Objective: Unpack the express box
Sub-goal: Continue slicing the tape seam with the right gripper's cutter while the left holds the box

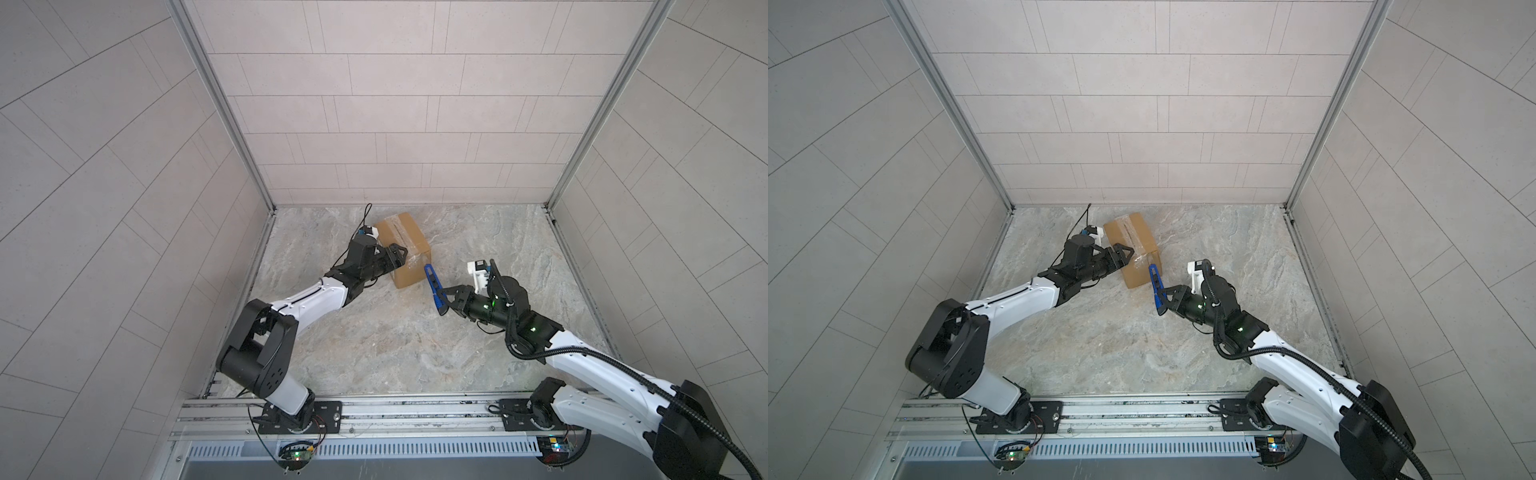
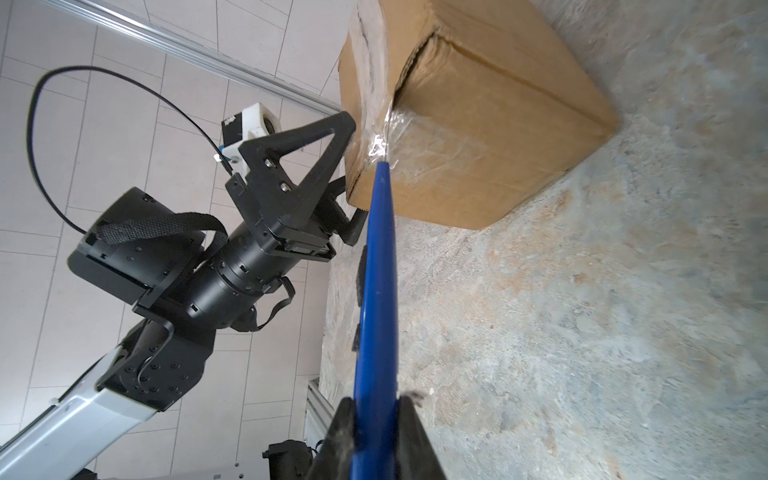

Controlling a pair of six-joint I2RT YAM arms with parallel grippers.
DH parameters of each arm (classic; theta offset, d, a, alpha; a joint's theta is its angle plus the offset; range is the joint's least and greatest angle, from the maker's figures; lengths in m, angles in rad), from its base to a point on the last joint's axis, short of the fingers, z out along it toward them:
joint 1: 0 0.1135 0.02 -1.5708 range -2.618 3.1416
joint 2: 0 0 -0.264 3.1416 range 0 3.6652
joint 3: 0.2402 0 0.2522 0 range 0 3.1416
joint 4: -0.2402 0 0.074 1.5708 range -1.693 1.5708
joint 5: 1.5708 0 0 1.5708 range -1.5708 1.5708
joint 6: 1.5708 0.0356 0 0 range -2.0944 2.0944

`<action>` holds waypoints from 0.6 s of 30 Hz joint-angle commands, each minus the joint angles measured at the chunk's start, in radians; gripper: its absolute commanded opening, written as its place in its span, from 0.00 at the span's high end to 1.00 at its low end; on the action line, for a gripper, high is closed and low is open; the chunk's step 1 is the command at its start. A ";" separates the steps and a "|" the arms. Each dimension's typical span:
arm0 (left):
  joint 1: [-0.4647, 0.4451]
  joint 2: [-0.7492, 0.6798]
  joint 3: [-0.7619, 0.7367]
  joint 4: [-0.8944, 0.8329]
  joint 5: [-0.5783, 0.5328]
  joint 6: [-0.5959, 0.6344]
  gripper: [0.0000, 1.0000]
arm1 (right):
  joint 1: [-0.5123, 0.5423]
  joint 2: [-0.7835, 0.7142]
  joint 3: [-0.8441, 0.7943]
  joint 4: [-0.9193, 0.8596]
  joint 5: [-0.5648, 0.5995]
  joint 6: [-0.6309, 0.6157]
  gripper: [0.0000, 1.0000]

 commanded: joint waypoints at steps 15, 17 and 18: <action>-0.014 0.007 0.012 0.050 0.040 -0.003 0.18 | 0.027 0.008 0.058 0.003 -0.145 -0.071 1.00; -0.014 0.004 0.013 0.046 0.038 -0.001 0.18 | 0.025 0.006 0.068 0.004 -0.161 -0.063 1.00; -0.014 0.003 0.013 0.044 0.037 0.002 0.18 | 0.024 0.003 0.069 0.007 -0.163 -0.058 1.00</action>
